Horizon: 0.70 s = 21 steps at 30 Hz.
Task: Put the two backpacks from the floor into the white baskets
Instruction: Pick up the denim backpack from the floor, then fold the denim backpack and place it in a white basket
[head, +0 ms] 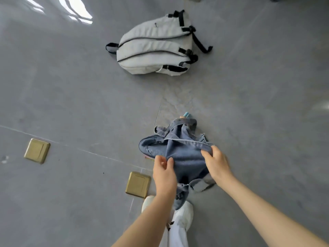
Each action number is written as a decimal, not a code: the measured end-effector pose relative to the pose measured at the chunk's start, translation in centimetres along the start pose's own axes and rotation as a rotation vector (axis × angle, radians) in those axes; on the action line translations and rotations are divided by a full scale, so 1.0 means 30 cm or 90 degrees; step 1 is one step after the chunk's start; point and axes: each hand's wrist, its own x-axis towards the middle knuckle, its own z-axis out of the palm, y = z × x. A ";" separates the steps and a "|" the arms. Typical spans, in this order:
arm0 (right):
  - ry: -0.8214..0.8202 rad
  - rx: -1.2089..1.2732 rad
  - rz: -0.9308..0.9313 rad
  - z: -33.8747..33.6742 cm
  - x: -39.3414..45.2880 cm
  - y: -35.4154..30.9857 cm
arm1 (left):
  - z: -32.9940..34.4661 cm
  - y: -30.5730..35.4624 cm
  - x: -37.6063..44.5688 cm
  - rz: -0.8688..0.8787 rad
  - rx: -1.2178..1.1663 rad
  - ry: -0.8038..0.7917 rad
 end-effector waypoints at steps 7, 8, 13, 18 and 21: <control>0.015 0.150 -0.037 -0.393 -0.402 -0.316 | -0.147 0.447 -0.454 0.169 -0.024 -0.045; 0.018 0.174 -0.043 -0.460 -0.471 -0.362 | -0.165 0.520 -0.527 0.199 -0.030 -0.056; 0.046 0.343 -0.074 -0.717 -0.724 -0.544 | -0.216 0.828 -0.825 0.320 -0.061 -0.083; 0.073 0.472 -0.088 -0.887 -0.898 -0.749 | -0.252 1.073 -0.985 0.373 -0.044 -0.080; 0.075 0.515 -0.088 -0.968 -0.937 -0.854 | -0.258 1.200 -1.031 0.369 -0.049 -0.103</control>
